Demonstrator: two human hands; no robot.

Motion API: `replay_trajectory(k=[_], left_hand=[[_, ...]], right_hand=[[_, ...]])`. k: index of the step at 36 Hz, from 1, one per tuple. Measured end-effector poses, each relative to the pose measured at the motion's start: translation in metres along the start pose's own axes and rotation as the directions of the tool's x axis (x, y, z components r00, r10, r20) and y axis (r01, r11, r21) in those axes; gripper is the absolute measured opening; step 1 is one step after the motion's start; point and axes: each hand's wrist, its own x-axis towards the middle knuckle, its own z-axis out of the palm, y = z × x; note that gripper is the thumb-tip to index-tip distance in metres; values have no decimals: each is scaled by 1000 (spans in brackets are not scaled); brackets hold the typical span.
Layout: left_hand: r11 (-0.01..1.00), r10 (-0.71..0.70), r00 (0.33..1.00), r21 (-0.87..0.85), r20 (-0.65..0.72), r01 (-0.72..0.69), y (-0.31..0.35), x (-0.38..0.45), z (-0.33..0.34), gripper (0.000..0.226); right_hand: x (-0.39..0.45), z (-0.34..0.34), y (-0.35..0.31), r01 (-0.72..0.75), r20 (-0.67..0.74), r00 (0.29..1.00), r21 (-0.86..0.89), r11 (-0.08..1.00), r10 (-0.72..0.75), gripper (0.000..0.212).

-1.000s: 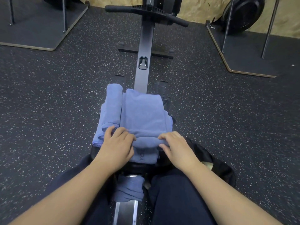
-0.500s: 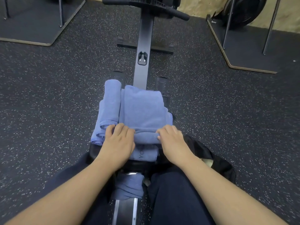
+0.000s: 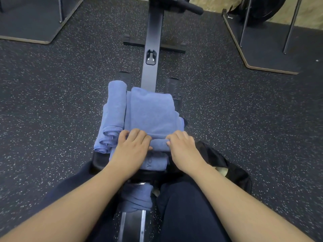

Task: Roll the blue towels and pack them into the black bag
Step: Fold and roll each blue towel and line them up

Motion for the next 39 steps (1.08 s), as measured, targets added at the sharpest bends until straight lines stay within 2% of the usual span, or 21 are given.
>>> replay_trajectory(k=[4, 8, 12, 14, 16, 18, 21, 24, 28, 34, 39], left_hand=[[1000, -16, 999, 12, 33, 16, 1, 2, 4, 33], [999, 24, 995, 37, 94, -28, -2, 2, 3, 43], [998, 51, 998, 43, 39, -53, -2, 3, 5, 33], [999, 43, 999, 27, 2, -43, 0, 3, 6, 29], [1000, 25, 999, 8, -25, -24, 0, 4, 6, 28], [1000, 15, 999, -4, -35, -16, -1, 5, 6, 29], [1000, 4, 999, -24, -33, -5, -3, 7, 7, 32], [999, -10, 999, -53, -39, 8, -5, 7, 8, 34], [995, -29, 999, -91, -22, 27, -7, 8, 7, 36], [971, -100, 995, -219, 14, 100, -7, 10, -3, 25], [985, -72, 993, -150, 96, 86, -7, 7, -9, 25]], right_hand=[[-1, -2, 0, -10, 24, 1000, -1, 1000, 10, 41], [-1, 0, 0, -18, -44, 999, 14, 1000, 18, 41], [2, -4, 0, -16, 45, 999, -4, 1000, 17, 33], [0, -4, -1, -12, -24, 1000, -21, 1000, 12, 30], [-1, -4, -2, 8, -160, 987, -18, 1000, -11, 26], [-2, -3, -6, 94, -231, 968, -24, 995, -97, 20], [-3, -6, -16, 222, -272, 934, -68, 973, -233, 19], [-2, -1, -19, 217, -242, 940, -124, 968, -241, 15], [0, 3, -15, 209, -196, 948, -216, 954, -252, 20], [7, 4, -13, 177, -221, 949, -220, 959, -225, 29], [12, 7, -14, 144, -223, 956, -203, 969, -189, 34]])
